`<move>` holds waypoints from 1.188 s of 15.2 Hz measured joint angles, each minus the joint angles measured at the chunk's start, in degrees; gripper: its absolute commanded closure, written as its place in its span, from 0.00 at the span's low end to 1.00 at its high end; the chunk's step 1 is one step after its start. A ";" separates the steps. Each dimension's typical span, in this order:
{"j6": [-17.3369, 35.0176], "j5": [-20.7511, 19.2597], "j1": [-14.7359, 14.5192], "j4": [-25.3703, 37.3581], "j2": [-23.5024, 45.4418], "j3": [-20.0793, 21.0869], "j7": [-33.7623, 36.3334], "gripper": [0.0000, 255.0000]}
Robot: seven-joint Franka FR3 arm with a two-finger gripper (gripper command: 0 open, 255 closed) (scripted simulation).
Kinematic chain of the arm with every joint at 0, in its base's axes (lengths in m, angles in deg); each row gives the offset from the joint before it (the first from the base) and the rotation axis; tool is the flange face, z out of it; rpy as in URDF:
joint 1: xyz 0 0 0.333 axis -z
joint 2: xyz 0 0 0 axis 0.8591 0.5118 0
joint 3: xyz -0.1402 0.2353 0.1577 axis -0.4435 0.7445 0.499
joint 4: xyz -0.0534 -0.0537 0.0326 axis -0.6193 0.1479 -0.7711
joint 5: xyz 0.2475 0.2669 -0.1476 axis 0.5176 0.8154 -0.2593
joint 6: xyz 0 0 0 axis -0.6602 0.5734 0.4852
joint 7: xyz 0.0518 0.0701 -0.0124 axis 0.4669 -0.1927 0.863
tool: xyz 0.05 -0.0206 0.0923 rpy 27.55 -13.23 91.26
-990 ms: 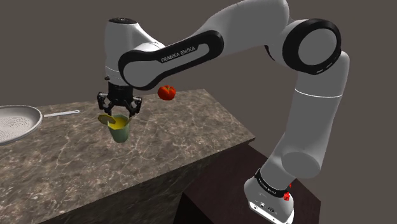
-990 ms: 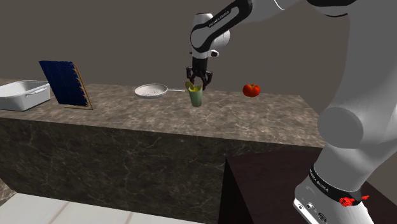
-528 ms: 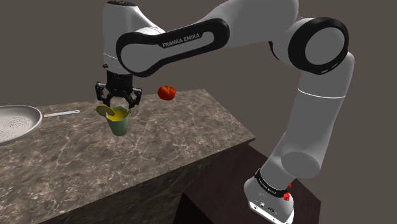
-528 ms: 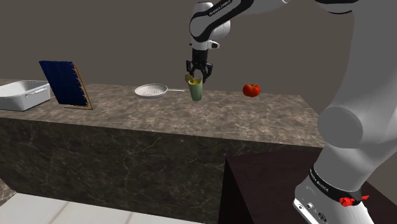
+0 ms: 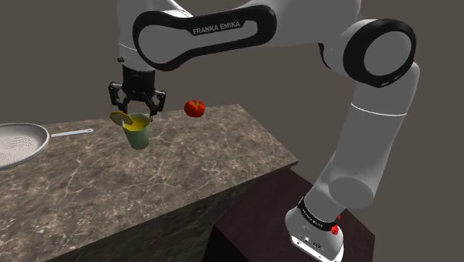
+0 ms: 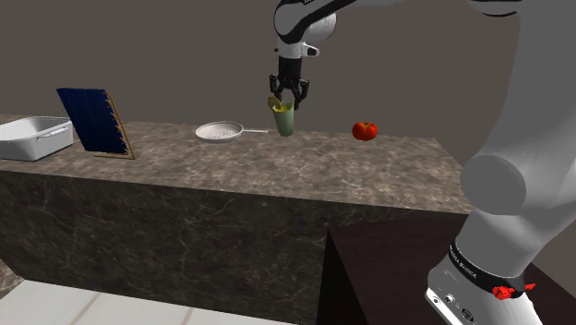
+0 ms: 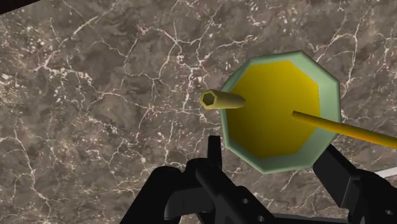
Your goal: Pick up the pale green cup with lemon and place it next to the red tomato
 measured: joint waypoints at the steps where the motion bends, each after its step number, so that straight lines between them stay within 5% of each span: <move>1: -0.61 0.05 0.00 0.58 -0.04 0.02 -0.08 1.00; 10: -7.30 0.66 -0.26 6.46 -0.94 0.36 -0.37 1.00; 18: -6.86 3.36 6.05 4.03 -3.47 -2.70 -10.06 1.00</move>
